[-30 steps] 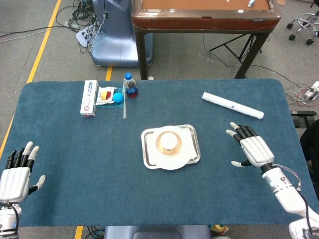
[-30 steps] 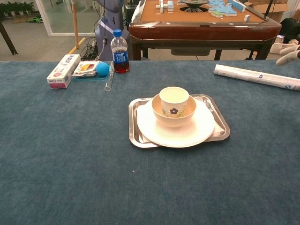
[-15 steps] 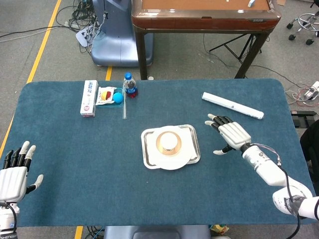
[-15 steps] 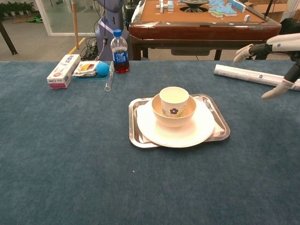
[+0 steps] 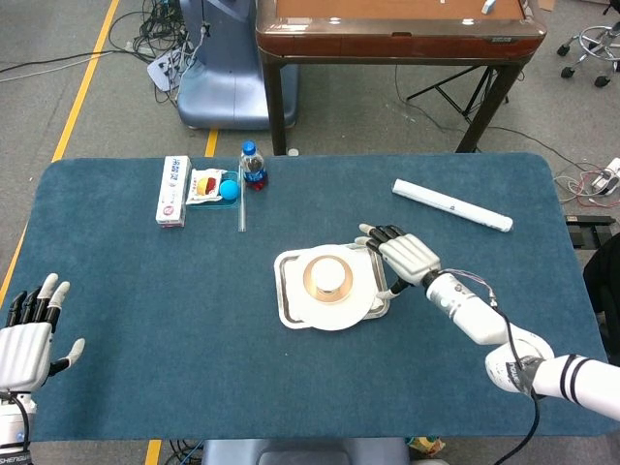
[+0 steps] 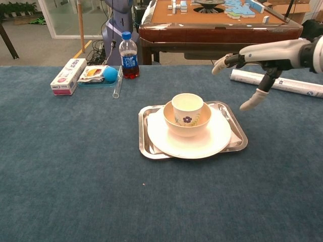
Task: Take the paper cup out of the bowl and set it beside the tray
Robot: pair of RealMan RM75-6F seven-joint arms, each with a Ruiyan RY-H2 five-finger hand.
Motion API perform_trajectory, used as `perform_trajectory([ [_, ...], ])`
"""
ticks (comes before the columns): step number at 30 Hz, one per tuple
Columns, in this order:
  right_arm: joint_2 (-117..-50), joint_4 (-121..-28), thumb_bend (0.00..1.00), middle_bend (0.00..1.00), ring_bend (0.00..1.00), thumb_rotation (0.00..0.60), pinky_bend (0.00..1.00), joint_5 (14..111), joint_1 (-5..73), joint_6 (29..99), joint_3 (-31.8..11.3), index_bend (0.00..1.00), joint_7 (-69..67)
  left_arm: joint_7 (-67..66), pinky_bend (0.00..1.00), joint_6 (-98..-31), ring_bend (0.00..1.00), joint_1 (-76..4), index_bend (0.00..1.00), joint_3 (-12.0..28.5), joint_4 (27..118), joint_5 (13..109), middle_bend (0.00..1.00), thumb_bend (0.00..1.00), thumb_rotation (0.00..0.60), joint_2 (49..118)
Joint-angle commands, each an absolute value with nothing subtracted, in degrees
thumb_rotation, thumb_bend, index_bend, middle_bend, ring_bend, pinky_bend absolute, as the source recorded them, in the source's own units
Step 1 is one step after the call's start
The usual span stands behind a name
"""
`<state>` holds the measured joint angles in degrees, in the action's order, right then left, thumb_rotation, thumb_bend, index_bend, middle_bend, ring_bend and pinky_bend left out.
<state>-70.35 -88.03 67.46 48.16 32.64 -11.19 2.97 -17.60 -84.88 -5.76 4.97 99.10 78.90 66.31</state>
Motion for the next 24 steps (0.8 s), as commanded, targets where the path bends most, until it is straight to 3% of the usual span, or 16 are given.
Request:
perform_trajectory([
  [1, -72.54, -86.45, 0.01, 0.00, 0.00, 0.600, 0.00, 65.31, 50.79, 31.14, -11.46, 0.00, 4.58, -16.96, 0.00, -84.96, 0.00, -5.70, 0.00, 4.89, 99.18, 79.11, 0.00, 0.26, 0.600, 65.91],
  [15, -79.13, -81.43, 0.03, 0.00, 0.00, 0.600, 0.00, 59.18, 57.37, 29.18, -10.36, 0.00, 8.20, -14.74, 0.00, -84.46, 0.00, -5.71, 0.00, 4.43, 99.09, 79.55, 0.00, 0.26, 0.600, 64.71],
  [24, -81.44, -79.88, 0.05, 0.00, 0.00, 0.600, 0.00, 57.70, 59.97, 29.40, -9.98, 0.10, 9.04, -13.47, 0.00, -85.21, 0.00, -5.14, 0.00, 4.04, 98.87, 80.13, 0.00, 0.26, 0.600, 64.35],
])
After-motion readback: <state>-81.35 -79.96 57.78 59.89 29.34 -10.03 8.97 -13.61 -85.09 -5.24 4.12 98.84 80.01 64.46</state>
